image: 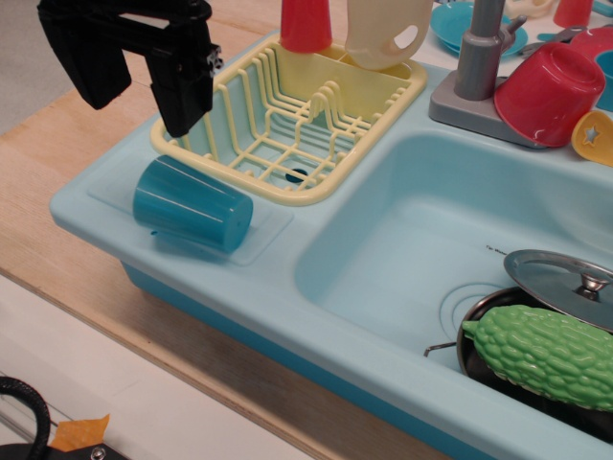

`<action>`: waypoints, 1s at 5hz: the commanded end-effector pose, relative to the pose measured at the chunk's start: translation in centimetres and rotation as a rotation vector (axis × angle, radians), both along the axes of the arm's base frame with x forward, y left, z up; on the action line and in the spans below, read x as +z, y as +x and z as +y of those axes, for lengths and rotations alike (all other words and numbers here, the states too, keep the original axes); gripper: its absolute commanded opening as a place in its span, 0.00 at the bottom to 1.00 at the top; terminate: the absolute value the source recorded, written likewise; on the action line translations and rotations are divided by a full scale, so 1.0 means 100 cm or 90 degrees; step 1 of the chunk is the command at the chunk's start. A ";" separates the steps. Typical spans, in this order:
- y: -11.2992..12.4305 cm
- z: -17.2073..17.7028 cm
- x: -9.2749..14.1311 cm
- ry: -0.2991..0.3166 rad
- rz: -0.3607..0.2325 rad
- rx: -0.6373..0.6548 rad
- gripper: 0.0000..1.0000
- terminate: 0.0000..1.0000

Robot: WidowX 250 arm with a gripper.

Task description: Flip cup upright

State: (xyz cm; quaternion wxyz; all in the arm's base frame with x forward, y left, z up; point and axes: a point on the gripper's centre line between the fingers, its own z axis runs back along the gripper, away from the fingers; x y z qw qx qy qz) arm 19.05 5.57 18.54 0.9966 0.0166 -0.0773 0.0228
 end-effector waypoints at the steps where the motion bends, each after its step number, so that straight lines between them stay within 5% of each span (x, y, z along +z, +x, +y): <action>1: 0.000 0.000 0.000 0.000 0.000 0.000 1.00 0.00; 2: -0.004 0.008 -0.009 -0.048 0.032 0.028 1.00 0.00; 5: -0.010 0.014 -0.029 -0.204 0.021 0.071 1.00 0.00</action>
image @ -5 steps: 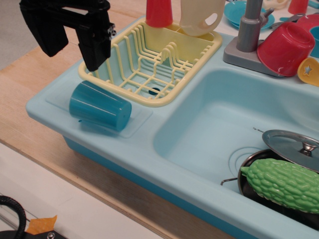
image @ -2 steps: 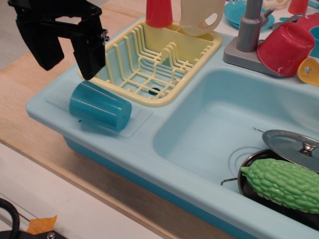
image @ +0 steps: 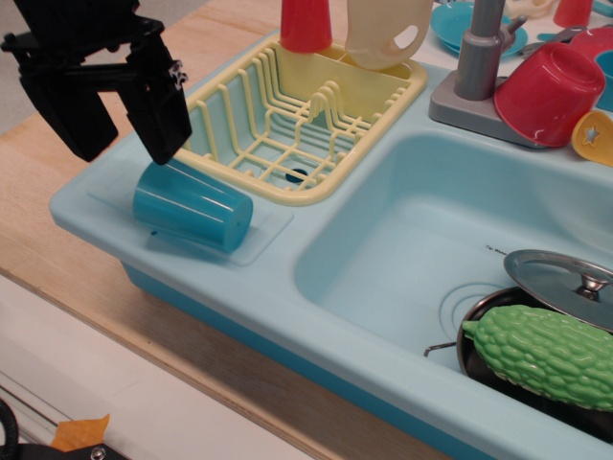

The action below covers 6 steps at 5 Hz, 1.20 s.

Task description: Flip cup upright

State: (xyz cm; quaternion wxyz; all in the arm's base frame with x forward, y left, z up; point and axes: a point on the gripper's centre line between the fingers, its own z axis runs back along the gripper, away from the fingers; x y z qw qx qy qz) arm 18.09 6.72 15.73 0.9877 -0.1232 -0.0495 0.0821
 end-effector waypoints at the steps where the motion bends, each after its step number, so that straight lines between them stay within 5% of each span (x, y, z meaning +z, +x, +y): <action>1: 0.000 -0.001 -0.007 -0.063 -0.014 0.019 1.00 0.00; 6: -0.001 -0.035 -0.023 -0.135 -0.022 0.011 1.00 0.00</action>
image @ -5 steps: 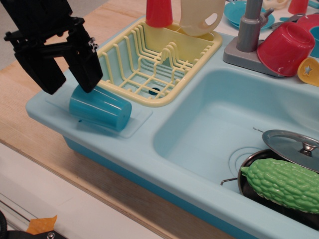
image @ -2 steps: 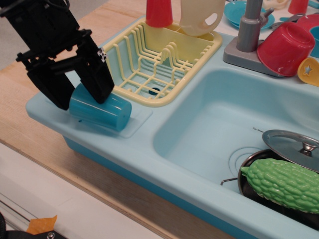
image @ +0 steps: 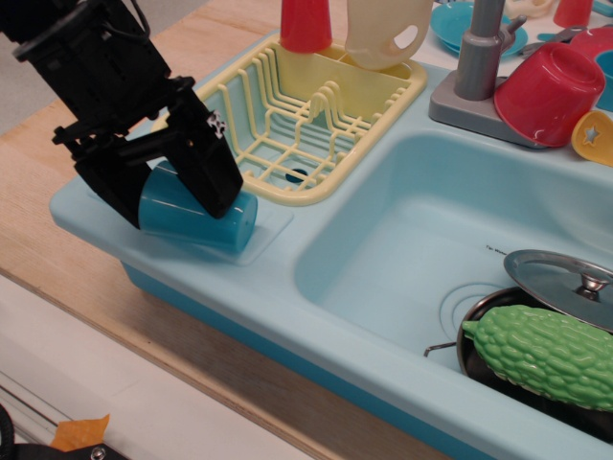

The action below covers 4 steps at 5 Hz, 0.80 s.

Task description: Flip cup upright

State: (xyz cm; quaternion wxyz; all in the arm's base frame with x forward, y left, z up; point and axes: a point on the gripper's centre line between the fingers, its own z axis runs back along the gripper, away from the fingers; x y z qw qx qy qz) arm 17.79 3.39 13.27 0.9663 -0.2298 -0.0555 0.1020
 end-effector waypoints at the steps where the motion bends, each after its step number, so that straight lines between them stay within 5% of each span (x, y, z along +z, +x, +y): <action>1: 0.005 -0.003 -0.005 0.005 0.001 -0.013 1.00 0.00; 2: 0.004 -0.003 -0.008 0.016 0.005 -0.011 0.00 0.00; 4: 0.002 -0.002 0.008 0.211 0.006 -0.016 0.00 0.00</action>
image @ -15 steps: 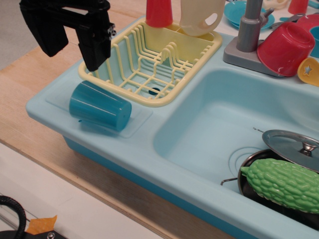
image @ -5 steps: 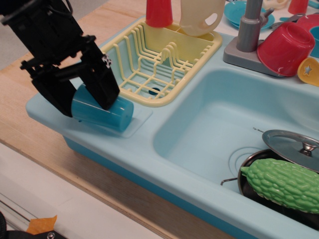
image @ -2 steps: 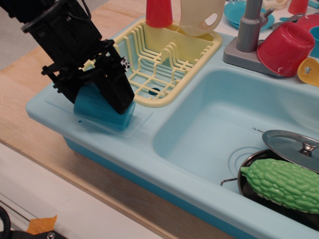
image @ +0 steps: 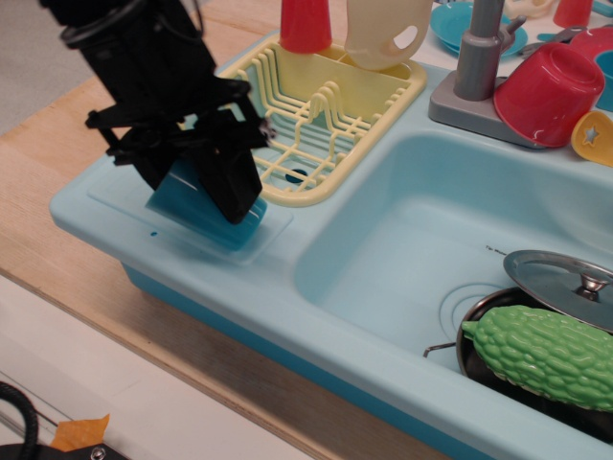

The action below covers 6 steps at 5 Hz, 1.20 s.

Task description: Flip cup upright

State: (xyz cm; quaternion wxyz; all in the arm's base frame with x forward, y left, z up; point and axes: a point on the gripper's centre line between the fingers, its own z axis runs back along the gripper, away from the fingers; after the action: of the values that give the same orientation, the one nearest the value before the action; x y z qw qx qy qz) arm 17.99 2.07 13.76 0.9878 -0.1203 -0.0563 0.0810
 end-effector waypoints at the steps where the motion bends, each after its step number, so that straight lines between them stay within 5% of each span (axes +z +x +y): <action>1: 0.007 0.007 0.017 0.167 -0.022 -0.029 0.00 0.00; 2: 0.008 0.008 0.014 0.196 -0.019 -0.037 0.00 0.00; 4: 0.016 0.010 0.002 0.169 -0.029 -0.076 0.00 0.00; 5: 0.021 0.010 -0.001 0.150 -0.032 -0.112 1.00 0.00; 6: 0.028 0.010 -0.002 0.112 -0.023 -0.155 1.00 0.00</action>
State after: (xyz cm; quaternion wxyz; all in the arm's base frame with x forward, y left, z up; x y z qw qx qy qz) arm 20.56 2.79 13.28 0.9962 -0.0438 -0.0609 -0.0443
